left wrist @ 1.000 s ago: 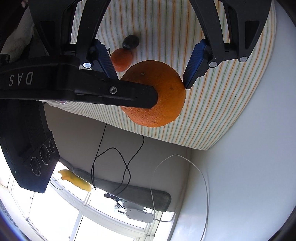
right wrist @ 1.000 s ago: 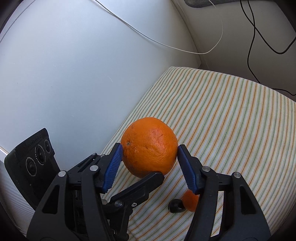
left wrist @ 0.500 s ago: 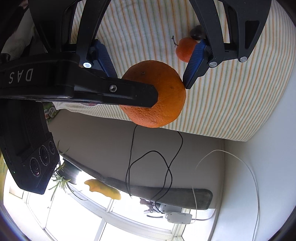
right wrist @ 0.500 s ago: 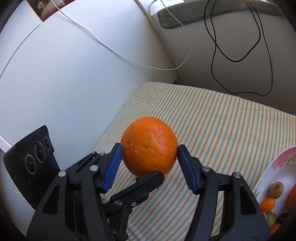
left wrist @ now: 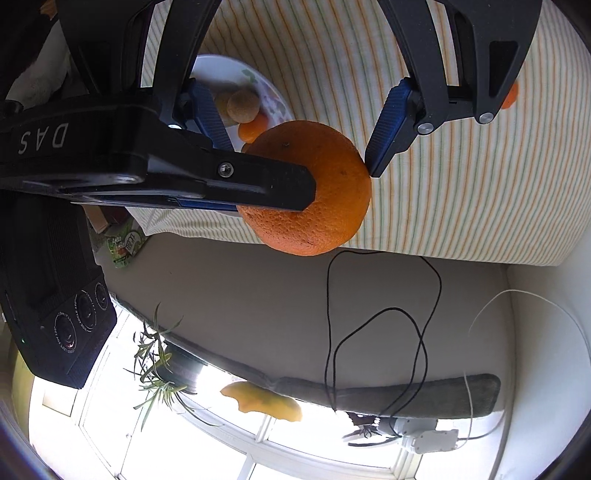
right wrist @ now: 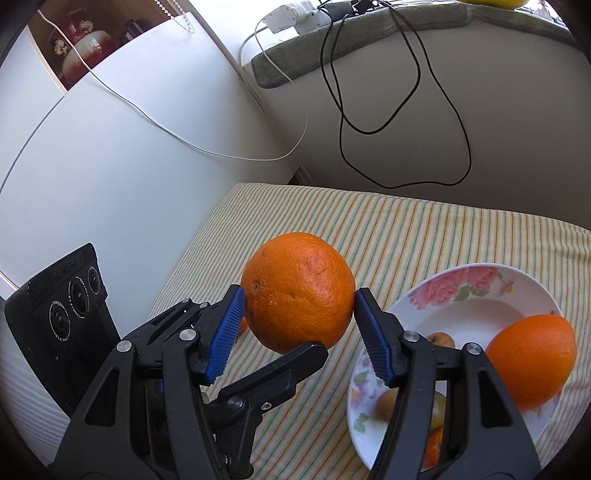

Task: Organize fruits
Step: 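Lift the large orange with both tools and carry it over the plate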

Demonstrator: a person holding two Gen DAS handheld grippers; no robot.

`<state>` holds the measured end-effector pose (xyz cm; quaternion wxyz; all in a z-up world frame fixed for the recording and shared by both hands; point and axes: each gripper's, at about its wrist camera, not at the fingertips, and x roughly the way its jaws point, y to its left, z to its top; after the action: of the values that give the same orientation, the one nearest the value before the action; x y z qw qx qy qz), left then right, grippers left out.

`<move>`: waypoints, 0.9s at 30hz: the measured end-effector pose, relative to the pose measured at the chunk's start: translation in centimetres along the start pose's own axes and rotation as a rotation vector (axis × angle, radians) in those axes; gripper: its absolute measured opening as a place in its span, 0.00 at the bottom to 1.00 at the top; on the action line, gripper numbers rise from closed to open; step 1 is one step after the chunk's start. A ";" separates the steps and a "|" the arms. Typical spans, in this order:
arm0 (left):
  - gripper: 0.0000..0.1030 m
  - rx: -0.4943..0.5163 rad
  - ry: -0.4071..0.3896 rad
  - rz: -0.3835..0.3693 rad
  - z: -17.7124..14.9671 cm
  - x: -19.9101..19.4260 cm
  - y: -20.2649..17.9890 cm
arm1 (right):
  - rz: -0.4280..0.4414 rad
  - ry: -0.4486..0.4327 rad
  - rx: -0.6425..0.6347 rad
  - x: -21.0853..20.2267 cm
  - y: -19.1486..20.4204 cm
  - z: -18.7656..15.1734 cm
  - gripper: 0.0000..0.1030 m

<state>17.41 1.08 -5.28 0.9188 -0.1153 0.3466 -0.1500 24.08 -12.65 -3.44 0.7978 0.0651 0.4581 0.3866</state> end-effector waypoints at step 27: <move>0.71 0.069 0.077 -0.049 0.5 4.2 -5.4 | -0.072 -0.018 0.098 -4.3 -6.9 -1.0 0.62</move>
<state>19.72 -5.37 -5.70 0.9041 -0.0863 0.3736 -0.1884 25.93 -20.58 -4.26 0.8110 0.0909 0.4715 0.3341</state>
